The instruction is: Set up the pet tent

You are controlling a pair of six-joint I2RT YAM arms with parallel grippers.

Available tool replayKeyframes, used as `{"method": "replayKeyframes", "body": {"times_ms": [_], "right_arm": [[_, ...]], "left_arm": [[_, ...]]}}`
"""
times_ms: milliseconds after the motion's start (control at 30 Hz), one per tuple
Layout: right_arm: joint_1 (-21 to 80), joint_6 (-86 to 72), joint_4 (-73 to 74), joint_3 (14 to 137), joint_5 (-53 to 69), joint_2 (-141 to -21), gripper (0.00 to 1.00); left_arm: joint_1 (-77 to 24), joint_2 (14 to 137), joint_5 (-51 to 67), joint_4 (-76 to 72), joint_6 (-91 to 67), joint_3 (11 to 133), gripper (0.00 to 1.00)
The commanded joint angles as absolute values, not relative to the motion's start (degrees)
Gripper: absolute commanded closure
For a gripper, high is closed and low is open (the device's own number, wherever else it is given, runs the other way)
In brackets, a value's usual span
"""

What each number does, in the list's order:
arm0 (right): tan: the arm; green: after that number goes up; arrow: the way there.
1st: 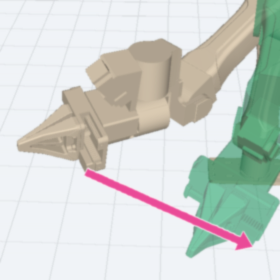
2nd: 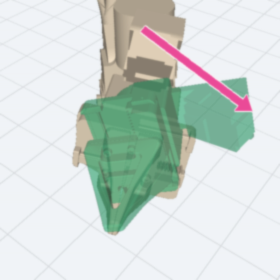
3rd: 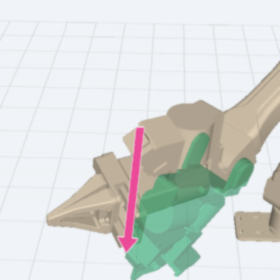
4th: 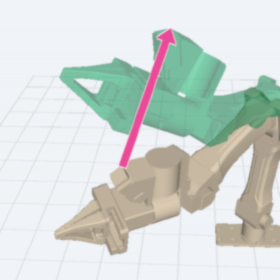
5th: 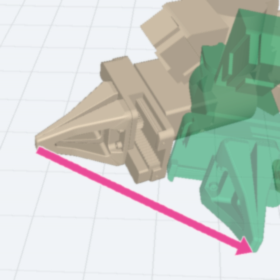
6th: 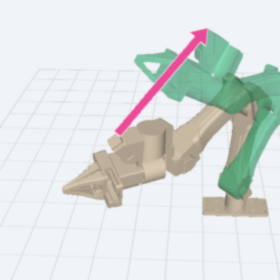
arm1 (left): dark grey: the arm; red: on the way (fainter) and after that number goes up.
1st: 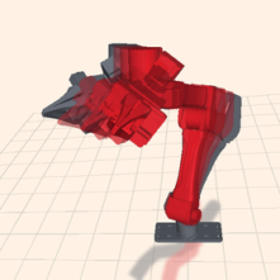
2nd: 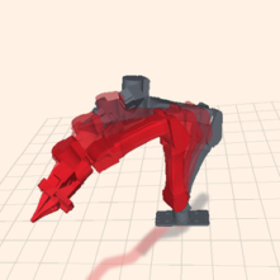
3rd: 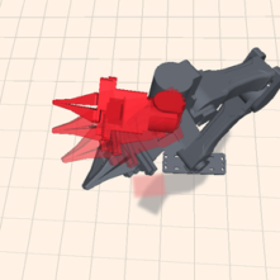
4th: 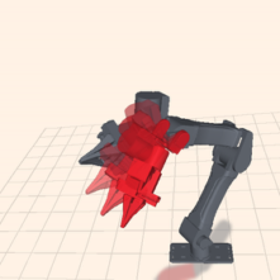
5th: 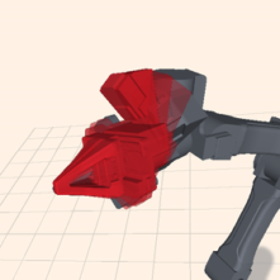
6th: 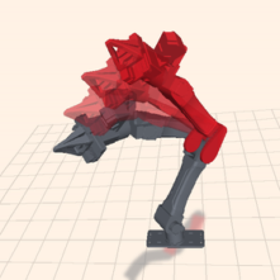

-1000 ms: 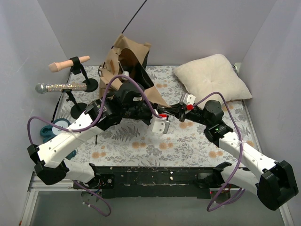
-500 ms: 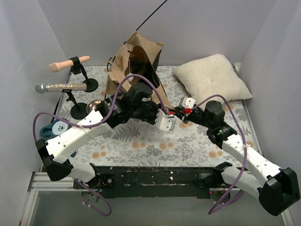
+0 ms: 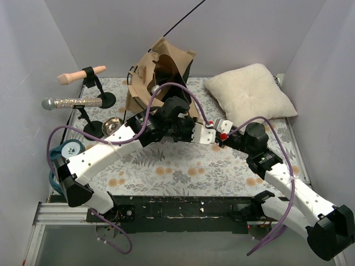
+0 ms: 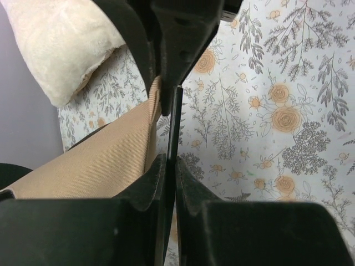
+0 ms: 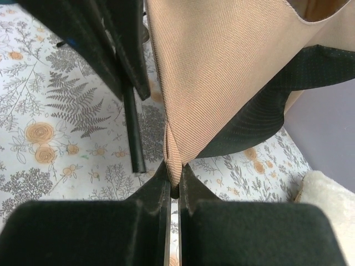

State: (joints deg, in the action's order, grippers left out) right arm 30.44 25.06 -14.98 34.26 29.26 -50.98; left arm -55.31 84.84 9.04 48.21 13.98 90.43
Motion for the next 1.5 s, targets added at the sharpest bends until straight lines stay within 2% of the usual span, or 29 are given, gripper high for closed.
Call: {"method": "replayKeyframes", "body": {"times_ms": [0, 500, 1467], "right_arm": [[29.97, 27.41, -15.03, 33.22, 29.53, -47.55, 0.99], [30.24, 28.30, -15.03, 32.08, 28.48, -46.14, 0.99], [30.32, 28.92, -14.06, 30.50, 28.74, -45.09, 0.99]], "left_arm": [[-52.47, 84.02, -3.16, 52.38, 8.53, 93.42, 1.00], [-52.03, 84.99, -6.33, 54.93, 6.06, 94.48, 1.00], [-50.36, 83.67, -5.27, 54.40, 5.45, 94.83, 1.00]]}}
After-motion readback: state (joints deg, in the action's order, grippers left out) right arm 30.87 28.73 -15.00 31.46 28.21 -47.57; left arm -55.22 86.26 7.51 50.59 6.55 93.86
